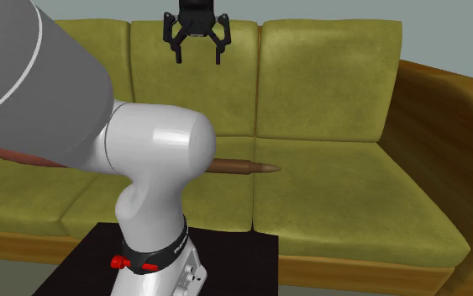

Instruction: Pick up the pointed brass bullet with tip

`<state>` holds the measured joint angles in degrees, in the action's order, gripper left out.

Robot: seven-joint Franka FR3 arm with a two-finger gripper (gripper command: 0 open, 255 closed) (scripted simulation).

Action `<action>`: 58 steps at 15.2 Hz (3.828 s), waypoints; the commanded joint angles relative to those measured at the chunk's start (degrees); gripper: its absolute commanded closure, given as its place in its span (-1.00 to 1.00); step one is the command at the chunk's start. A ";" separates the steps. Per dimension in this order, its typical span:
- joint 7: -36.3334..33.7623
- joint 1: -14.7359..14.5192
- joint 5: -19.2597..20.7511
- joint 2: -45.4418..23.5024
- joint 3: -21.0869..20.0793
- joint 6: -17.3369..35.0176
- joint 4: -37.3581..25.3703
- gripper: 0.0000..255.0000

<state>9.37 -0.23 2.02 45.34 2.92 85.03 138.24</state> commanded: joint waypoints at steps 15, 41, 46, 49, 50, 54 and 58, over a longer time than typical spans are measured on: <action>-36.66 13.61 -9.14 -4.32 -5.66 39.19 25.65 -1.00; -55.56 16.10 -23.04 -36.47 -8.77 86.11 33.45 1.00; -57.28 17.57 -21.02 -33.44 -9.78 83.37 33.75 1.00; -58.75 19.02 -19.22 -29.27 -10.70 79.29 33.85 1.00; -59.12 19.37 -18.78 -27.93 -10.91 77.92 33.83 1.00; -60.25 20.40 -17.42 -22.83 -11.43 72.50 33.51 1.00; -61.06 21.10 -16.42 -18.22 -11.64 67.20 32.82 1.00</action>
<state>-51.36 20.66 -14.72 25.85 -8.60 153.88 171.43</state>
